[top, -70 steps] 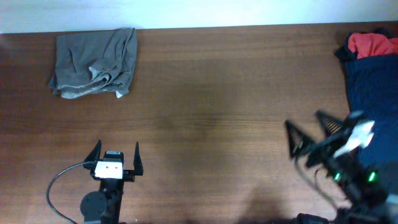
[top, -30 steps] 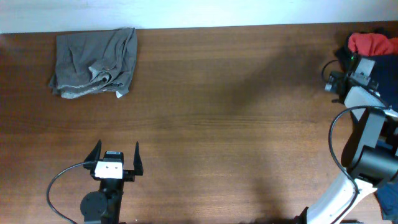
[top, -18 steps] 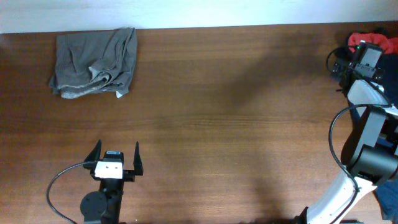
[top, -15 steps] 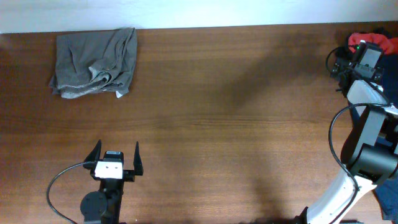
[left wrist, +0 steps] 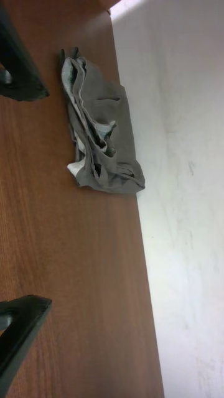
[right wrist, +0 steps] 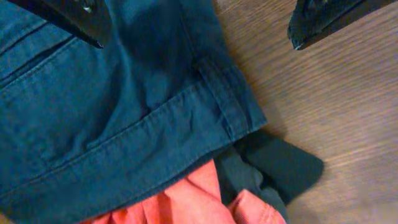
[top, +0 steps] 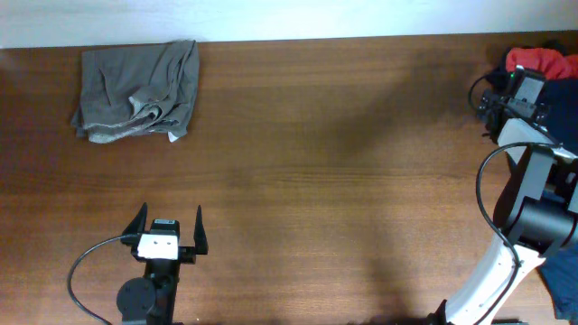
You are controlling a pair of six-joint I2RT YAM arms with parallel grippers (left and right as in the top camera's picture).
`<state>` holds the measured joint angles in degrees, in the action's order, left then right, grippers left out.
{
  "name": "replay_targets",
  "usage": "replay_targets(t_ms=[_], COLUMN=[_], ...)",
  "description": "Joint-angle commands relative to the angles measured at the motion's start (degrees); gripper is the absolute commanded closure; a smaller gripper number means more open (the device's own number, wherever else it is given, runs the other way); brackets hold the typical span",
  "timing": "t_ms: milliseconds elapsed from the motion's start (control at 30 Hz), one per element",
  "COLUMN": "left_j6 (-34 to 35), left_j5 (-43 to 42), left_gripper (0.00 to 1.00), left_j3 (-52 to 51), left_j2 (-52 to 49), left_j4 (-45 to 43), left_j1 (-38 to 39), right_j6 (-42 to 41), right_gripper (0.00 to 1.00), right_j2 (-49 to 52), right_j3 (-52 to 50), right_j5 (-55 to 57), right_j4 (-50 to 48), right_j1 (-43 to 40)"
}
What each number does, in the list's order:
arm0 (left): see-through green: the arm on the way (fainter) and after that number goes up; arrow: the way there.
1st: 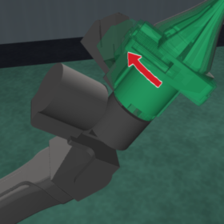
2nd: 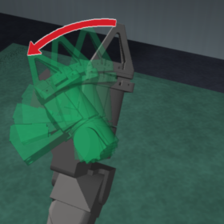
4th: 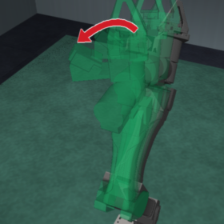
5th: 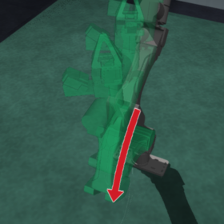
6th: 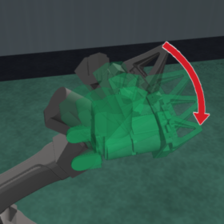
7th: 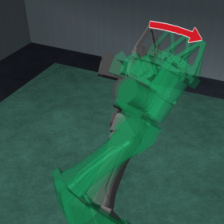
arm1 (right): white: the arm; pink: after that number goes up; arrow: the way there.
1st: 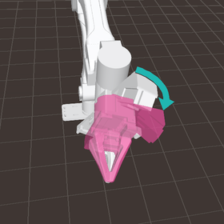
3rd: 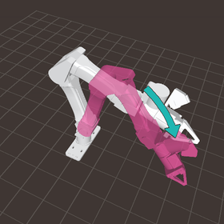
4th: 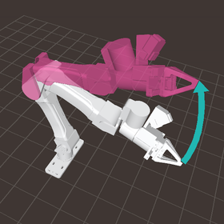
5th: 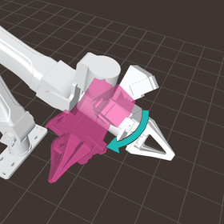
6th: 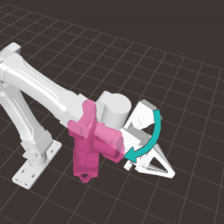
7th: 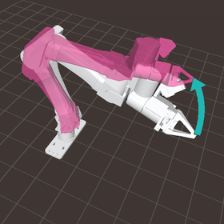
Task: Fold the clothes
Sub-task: 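Grasp the navy jeans waistband with the right gripper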
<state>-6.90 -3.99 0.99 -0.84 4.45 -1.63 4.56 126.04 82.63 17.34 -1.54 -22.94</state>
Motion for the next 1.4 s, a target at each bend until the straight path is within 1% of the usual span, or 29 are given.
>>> replay_targets(t_ms=[0,33,200,300,367,533,567,633,667,733,800,833,867,900,933,1000,1100,1367], left_j6=[-1.0,-1.0,-1.0,-1.0,-1.0,-1.0,-1.0,-1.0,-1.0,-1.0,-1.0,-1.0,-1.0,-1.0,-1.0,-1.0,-1.0,-1.0], left_j5=[0.6,0.6,0.6,0.6,0.6,0.6,0.6,0.6,0.6,0.6,0.6,0.6,0.6,0.6,0.6,0.6,0.6,0.6], left_gripper=[0.01,0.01,0.01,0.01,0.01,0.01,0.01,0.01,0.01,0.01,0.01,0.01,0.01,0.01,0.01,0.01,0.01,0.01], left_j3=[-0.5,-0.5,-0.5,-0.5,-0.5,-0.5,-0.5,-0.5,-0.5,-0.5,-0.5,-0.5,-0.5,-0.5,-0.5,-0.5,-0.5,-0.5], left_j2=[0.5,0.5,0.5,0.5,0.5,0.5,0.5,0.5,0.5,0.5,0.5,0.5,0.5,0.5,0.5,0.5,0.5,0.5], left_j4=[-0.1,-0.1,-0.1,-0.1,-0.1,-0.1,-0.1,-0.1,-0.1,-0.1,-0.1,-0.1,-0.1,-0.1,-0.1,-0.1,-0.1,-0.1], left_j1=[-0.1,-0.1,-0.1,-0.1,-0.1,-0.1,-0.1,-0.1,-0.1,-0.1,-0.1,-0.1,-0.1,-0.1,-0.1,-0.1,-0.1,-0.1], right_j6=[-0.1,-0.4,-0.3,-0.3,-0.3,-0.3,-0.3,-0.3,-0.3,-0.3,-0.3,-0.2,0.2,1.3,2.7,5.2,7.5,7.5], right_gripper=[0.07,0.09,0.11,0.19,0.27,0.56,0.58,0.55,0.51,0.49,0.41,0.36,0.27,0.16,0.14,0.12,0.11,0.14], right_j2=[2.3,2.5,2.9,3.0,3.3,4.0,4.2,4.6,4.6,4.6,4.6,4.6,4.6,4.6,4.6,4.5,4.5,4.9], right_j3=[0.9,0.9,0.9,0.9,0.9,0.9,0.9,0.9,0.9,0.9,0.9,0.9,0.9,0.9,0.9,1.0,1.6,1.8], right_j5=[3.2,5.0,7.2,7.3,7.3,7.4,7.4,7.4,7.4,7.4,7.9,8.6,9.6,10.4,10.7,11.1,11.8,8.2], right_j4=[-0.5,-0.8,-1.3,-1.4,-1.8,-1.7,-1.7,-1.7,-1.7,-1.9,-1.9,-2.0,-2.5,-3.3,-4.3,-6.2,-7.8,-8.3], right_j1=[-0.1,-0.1,-0.1,-0.1,-0.1,-0.1,-0.1,-0.1,-0.1,-0.1,0.1,0.3,0.6,0.9,1.3,2.1,3.5,4.6])
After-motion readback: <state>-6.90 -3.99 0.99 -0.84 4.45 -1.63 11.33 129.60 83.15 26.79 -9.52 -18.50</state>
